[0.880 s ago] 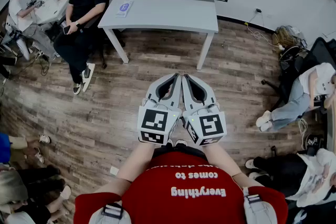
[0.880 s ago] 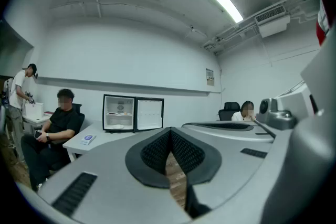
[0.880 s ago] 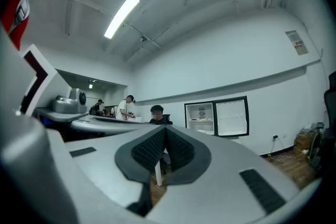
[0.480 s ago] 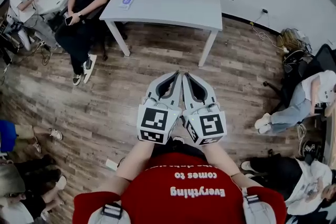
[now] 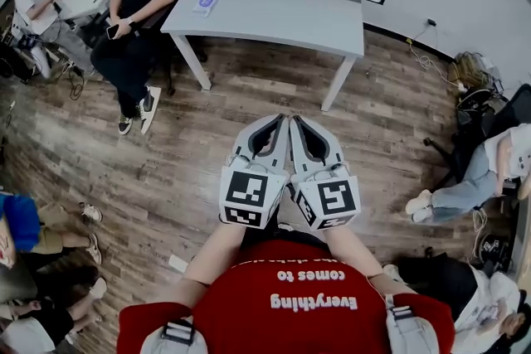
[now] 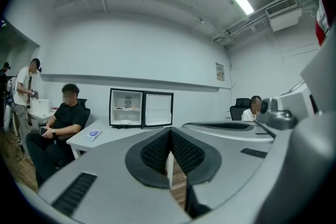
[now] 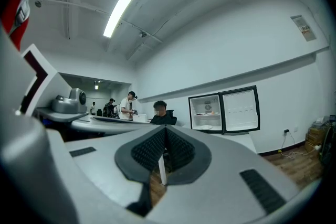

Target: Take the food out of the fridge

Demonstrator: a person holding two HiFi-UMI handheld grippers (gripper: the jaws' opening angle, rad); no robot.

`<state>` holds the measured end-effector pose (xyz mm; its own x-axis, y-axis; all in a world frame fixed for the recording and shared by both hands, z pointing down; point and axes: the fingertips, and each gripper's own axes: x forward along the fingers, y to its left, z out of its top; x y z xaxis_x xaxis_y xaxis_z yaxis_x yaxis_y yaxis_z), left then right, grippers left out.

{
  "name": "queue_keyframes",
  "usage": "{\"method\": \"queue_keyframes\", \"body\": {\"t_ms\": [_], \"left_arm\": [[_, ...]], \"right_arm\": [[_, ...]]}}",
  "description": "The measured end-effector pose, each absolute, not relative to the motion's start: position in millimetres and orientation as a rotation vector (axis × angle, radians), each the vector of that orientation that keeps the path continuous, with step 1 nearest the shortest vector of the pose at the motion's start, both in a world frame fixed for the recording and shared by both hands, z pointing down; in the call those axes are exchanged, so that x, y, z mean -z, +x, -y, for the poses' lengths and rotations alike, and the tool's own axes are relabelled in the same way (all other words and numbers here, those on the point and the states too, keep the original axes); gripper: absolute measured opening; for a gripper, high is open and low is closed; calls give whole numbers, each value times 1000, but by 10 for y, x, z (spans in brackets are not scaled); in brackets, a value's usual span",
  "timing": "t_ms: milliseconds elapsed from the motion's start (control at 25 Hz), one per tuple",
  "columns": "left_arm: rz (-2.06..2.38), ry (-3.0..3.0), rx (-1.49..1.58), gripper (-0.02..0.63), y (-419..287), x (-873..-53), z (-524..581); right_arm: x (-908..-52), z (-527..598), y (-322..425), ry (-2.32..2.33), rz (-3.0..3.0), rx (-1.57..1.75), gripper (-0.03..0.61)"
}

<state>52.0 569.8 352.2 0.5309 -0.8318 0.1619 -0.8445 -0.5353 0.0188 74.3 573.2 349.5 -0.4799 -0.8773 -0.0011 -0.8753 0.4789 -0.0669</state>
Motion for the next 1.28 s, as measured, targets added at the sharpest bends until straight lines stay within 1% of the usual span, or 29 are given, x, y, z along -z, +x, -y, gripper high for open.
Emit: {"method": "queue_keyframes", "body": {"t_ms": [240, 520, 680, 920, 1280], "left_arm": [[1482, 2759, -197, -3, 340, -3399, -4852], [1361, 2829, -222, -3, 81, -3288, -3942], [1286, 2849, -153, -5, 106, -3284, -3633], [1204, 2806, -124, -3, 269, -3468, -3115], [1169, 2807, -173, -3, 438, -3599, -1790]], "right_arm": [[-3399, -4888, 561, -1596, -2636, 85, 11], [-3250, -3958, 287, -1728, -2620, -50, 11], [-3196, -3582, 330, -1784, -2538, -54, 11], [-3403, -3084, 507, -1858, -2512, 21, 11], [-3497, -1786, 684, -1887, -2463, 12, 11]]}}
